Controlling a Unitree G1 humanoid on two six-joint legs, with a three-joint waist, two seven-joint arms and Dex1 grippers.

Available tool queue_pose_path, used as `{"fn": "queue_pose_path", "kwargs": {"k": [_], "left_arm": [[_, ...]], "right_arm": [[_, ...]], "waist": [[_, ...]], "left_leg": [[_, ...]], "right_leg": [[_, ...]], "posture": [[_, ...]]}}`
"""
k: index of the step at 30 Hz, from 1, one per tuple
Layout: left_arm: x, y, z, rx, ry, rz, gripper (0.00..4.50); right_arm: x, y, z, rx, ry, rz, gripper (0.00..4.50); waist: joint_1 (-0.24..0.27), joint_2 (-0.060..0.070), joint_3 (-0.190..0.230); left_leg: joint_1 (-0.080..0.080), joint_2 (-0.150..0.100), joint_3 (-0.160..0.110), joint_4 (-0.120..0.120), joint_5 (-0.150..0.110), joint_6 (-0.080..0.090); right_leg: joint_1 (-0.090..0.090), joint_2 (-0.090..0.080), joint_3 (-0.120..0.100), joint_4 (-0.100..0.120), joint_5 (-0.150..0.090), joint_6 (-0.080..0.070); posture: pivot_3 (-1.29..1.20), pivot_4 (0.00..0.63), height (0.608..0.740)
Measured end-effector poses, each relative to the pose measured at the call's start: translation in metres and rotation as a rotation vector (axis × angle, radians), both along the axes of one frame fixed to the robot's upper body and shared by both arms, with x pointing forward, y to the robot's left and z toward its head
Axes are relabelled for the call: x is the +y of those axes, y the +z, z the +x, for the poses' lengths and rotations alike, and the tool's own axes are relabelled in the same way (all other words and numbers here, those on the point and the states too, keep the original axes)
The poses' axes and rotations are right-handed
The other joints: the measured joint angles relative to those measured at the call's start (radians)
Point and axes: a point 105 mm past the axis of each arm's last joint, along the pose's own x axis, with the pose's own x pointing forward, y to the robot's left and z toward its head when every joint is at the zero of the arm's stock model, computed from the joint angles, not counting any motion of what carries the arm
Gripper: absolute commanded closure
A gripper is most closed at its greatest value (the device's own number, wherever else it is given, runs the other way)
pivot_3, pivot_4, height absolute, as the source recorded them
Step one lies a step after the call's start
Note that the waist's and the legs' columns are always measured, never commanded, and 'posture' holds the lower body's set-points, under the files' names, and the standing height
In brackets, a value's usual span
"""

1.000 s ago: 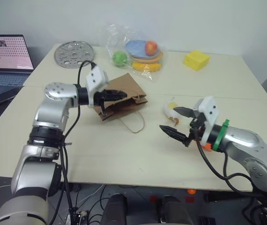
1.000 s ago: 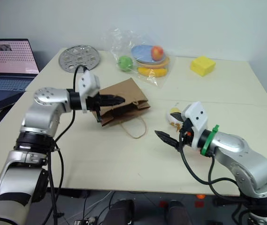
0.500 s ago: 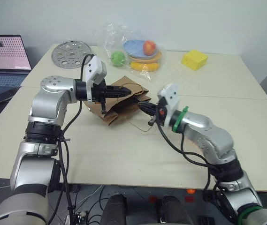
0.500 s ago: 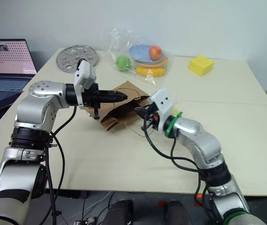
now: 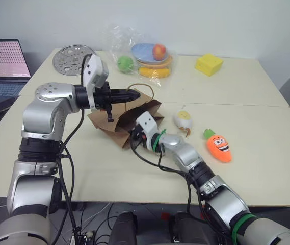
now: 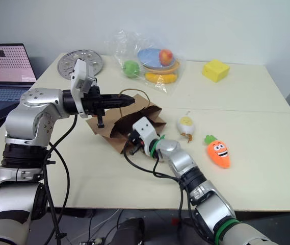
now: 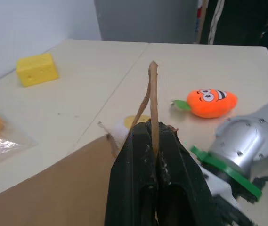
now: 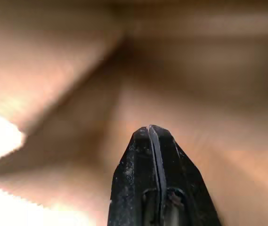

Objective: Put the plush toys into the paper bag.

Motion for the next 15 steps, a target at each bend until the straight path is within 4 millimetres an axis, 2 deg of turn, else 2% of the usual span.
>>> {"fn": "queue_pose_path", "kwargs": {"k": [4, 10, 12, 15], "left_arm": [[0.004, 0.022, 0.014, -0.106, 0.093, -0.067, 4.50], [0.010, 0.070, 0.025, -0.269, 0.213, -0.213, 4.50], [0.013, 0.078, 0.026, -0.314, 0.240, -0.239, 4.50], [0.015, 0.078, 0.032, -0.336, 0.284, -0.258, 4.50]], "right_arm": [[0.001, 0.000, 0.008, -0.027, -0.066, -0.019, 4.49], [-0.009, 0.005, 0.029, -0.067, -0.201, -0.051, 4.49], [-0.010, 0.006, 0.030, -0.065, -0.205, -0.042, 4.49], [-0.010, 0.007, 0.031, -0.070, -0.204, -0.036, 4.49]], "waist": [[0.000, 0.000, 0.000], [-0.001, 0.000, 0.000], [-0.002, 0.000, 0.000], [-0.002, 0.000, 0.000]], "left_leg": [[0.002, 0.001, -0.002, 0.001, 0.001, 0.000], [0.002, 0.010, 0.000, 0.002, 0.003, -0.004], [0.002, 0.011, 0.000, 0.001, 0.003, -0.004], [-0.001, 0.012, 0.001, -0.001, 0.003, -0.004]], "right_leg": [[0.000, 0.002, -0.001, 0.005, 0.000, 0.000], [-0.001, 0.009, 0.000, 0.004, 0.001, -0.002], [-0.002, 0.011, 0.000, 0.005, 0.001, -0.002], [-0.008, 0.012, 0.001, 0.006, 0.001, -0.002]], "posture": [[0.00, 0.150, 0.740], [0.00, 0.150, 0.740], [0.00, 0.150, 0.740], [0.00, 0.150, 0.740]]}}
